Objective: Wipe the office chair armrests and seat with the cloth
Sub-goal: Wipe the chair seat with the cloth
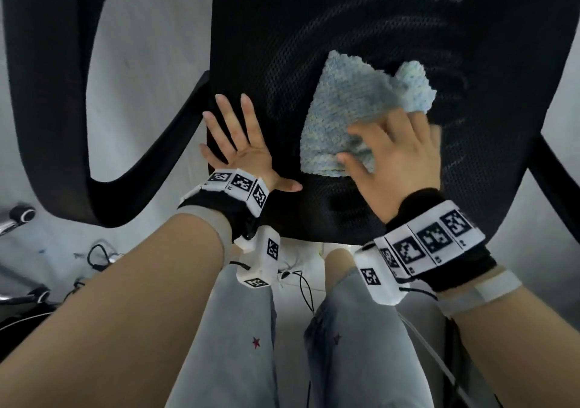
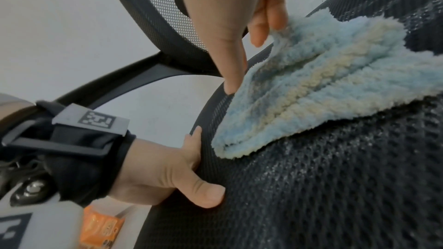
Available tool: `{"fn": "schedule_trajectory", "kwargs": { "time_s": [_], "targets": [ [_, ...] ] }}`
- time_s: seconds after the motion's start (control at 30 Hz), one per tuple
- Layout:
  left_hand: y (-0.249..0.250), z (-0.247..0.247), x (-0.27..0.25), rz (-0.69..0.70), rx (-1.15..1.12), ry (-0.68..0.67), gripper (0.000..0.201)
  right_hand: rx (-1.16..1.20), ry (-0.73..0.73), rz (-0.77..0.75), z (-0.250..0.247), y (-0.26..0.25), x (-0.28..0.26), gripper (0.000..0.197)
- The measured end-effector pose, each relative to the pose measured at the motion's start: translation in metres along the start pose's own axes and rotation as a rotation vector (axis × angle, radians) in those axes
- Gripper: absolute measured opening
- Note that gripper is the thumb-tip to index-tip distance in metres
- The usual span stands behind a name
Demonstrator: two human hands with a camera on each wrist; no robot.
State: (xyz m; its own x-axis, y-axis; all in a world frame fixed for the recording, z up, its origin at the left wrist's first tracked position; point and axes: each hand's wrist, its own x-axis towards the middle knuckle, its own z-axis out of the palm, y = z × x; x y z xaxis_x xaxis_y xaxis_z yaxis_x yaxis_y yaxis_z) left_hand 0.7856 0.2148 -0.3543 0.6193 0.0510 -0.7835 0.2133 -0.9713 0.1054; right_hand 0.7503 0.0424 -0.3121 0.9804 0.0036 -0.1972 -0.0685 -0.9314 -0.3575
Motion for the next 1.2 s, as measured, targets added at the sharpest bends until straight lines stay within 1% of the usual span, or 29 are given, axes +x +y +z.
{"fn": "schedule_trajectory", "kwargs": {
  "time_s": [0.03,0.07,0.1,0.17,0.2,0.27,0.33,0.4,0.43,0.5,0.53,0.57,0.6,0.63,0.67,0.7,0.73,0.77,0.83,0.9,0.93,1.0,1.07,1.1,1.13,1.17,1.2],
  "targets": [
    [0.0,0.0,0.0,-0.002,0.001,-0.001,0.154,0.047,0.016,-0.028,0.002,-0.001,0.0,0.019],
    [0.0,0.0,0.0,-0.001,0.0,-0.002,0.154,0.09,-0.023,-0.03,0.005,-0.003,0.001,0.014],
    [0.001,0.0,0.0,-0.001,-0.002,-0.004,0.154,0.114,-0.092,-0.005,0.008,-0.003,0.003,0.016],
    [0.001,-0.001,-0.001,-0.003,-0.006,-0.013,0.154,0.11,-0.234,0.064,0.015,-0.001,0.006,0.028],
    [0.001,-0.001,-0.001,-0.002,-0.005,-0.015,0.154,0.083,-0.265,0.072,0.017,0.002,0.006,0.033],
    [0.0,-0.001,0.0,0.003,0.0,-0.013,0.154,0.05,-0.283,0.061,0.017,0.004,0.004,0.034],
    [0.0,-0.001,0.0,0.005,0.0,-0.002,0.155,0.056,-0.253,0.072,0.012,0.002,0.003,0.026],
    [0.0,0.0,-0.001,0.005,-0.005,0.009,0.155,0.075,-0.295,0.117,0.006,0.0,0.002,0.026],
    [0.0,0.001,-0.001,0.006,-0.006,0.012,0.155,0.084,-0.343,0.141,0.003,0.0,0.001,0.026],
    [0.0,0.002,-0.001,0.002,-0.003,0.024,0.155,0.071,-0.503,0.179,-0.003,-0.002,0.002,0.024],
    [0.0,0.003,-0.001,0.0,-0.002,0.034,0.155,0.066,-0.548,0.196,-0.006,-0.003,0.003,0.025],
    [0.0,0.003,-0.001,0.001,-0.003,0.043,0.155,0.08,-0.521,0.193,-0.009,-0.005,0.003,0.027],
    [0.0,0.004,-0.001,0.003,-0.003,0.048,0.155,0.106,-0.402,0.148,-0.009,-0.006,0.003,0.032],
    [0.0,0.005,0.0,0.005,-0.001,0.05,0.155,0.098,-0.279,0.097,-0.006,-0.005,0.004,0.041],
    [0.0,0.005,0.0,0.004,0.001,0.05,0.154,0.055,-0.228,0.07,-0.001,-0.005,0.006,0.054],
    [-0.001,0.006,0.001,0.005,0.002,0.052,0.154,-0.017,-0.272,0.085,0.004,-0.003,0.009,0.068],
    [-0.001,0.006,0.001,0.011,0.002,0.058,0.155,-0.093,-0.356,0.133,0.013,-0.001,0.011,0.079],
    [-0.001,0.007,0.002,0.021,0.001,0.063,0.155,-0.158,-0.409,0.179,0.025,0.001,0.012,0.084],
    [-0.002,0.008,0.004,0.025,0.0,0.066,0.155,-0.201,-0.376,0.22,0.044,-0.003,0.01,0.083],
    [-0.002,0.01,0.006,0.025,0.001,0.071,0.155,-0.145,-0.318,0.233,0.057,-0.016,0.005,0.077],
    [-0.002,0.01,0.006,0.026,-0.001,0.072,0.155,-0.114,-0.307,0.215,0.06,-0.02,0.002,0.073],
    [-0.003,0.009,0.004,0.032,0.003,0.077,0.155,-0.126,-0.327,0.093,0.063,-0.017,-0.003,0.067],
    [-0.003,0.009,0.003,0.043,0.007,0.07,0.155,-0.181,-0.329,-0.081,0.053,-0.002,0.001,0.06],
    [-0.003,0.009,0.002,0.044,0.007,0.06,0.154,-0.217,-0.34,-0.122,0.046,0.009,0.008,0.059],
    [-0.003,0.009,0.002,0.045,0.005,0.05,0.154,-0.252,-0.344,-0.09,0.038,0.023,0.015,0.06],
    [-0.004,0.009,0.003,0.047,0.002,0.045,0.154,-0.273,-0.351,0.03,0.031,0.037,0.024,0.061],
    [-0.004,0.01,0.002,0.049,-0.001,0.048,0.155,-0.234,-0.321,0.209,0.023,0.05,0.034,0.061]
  ]
}}
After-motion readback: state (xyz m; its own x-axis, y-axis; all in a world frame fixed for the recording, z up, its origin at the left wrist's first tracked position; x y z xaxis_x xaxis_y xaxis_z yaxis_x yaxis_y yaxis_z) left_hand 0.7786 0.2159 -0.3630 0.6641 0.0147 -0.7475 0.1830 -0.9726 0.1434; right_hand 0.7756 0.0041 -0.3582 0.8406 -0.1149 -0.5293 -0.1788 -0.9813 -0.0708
